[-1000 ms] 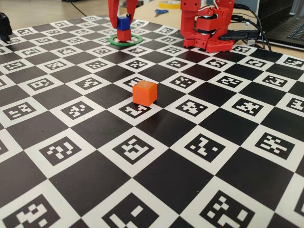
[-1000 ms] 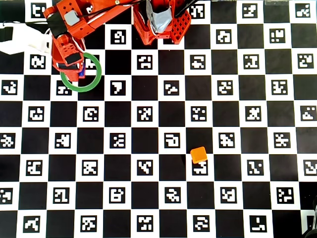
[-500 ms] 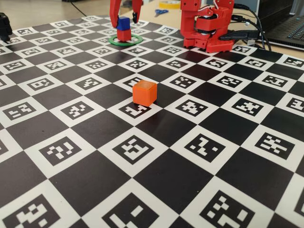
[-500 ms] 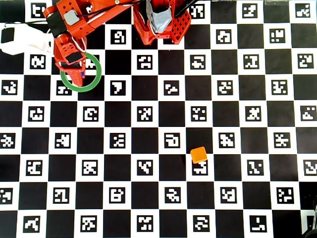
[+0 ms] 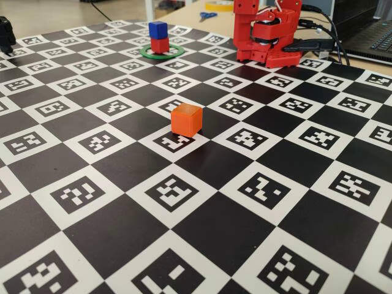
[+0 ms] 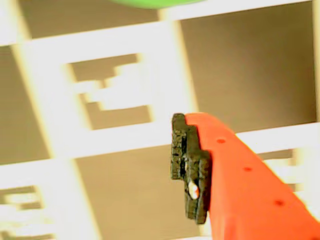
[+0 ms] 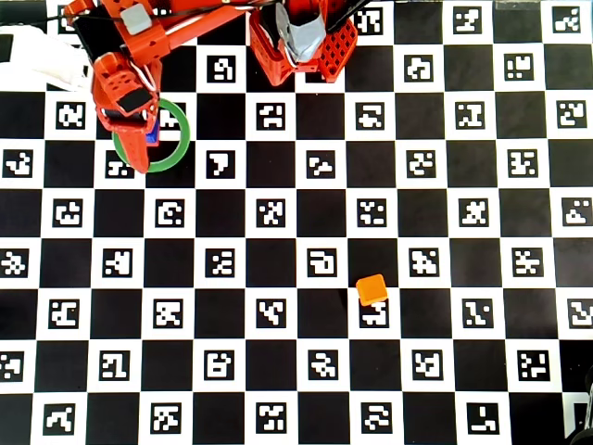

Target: Grab the red cube then put it in the green circle then put the blue cube on top and finally the orange cube on top

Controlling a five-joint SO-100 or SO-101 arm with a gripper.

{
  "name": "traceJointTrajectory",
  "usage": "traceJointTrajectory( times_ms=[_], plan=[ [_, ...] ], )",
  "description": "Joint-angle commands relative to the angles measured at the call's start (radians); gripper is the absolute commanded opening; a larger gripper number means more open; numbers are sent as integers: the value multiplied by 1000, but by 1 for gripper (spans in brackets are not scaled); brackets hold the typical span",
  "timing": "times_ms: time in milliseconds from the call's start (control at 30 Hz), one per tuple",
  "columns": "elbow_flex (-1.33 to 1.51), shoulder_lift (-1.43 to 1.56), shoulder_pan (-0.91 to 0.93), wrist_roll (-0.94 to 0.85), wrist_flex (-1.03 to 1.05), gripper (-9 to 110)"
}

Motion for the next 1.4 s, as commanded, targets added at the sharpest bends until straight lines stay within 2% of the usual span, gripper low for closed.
traceJointTrajectory(
  times_ms=[0,300,433,733,1100,1367],
  plan=[
    [-135,92,-163,242,91,48],
    [-244,97,-569,735,100,48],
    [-255,95,-718,816,83,48],
    [-249,26,-933,830,-28,46],
    [-408,-244,-1095,776,-81,46],
    [-348,-334,-1163,644,-206,46]
  ],
)
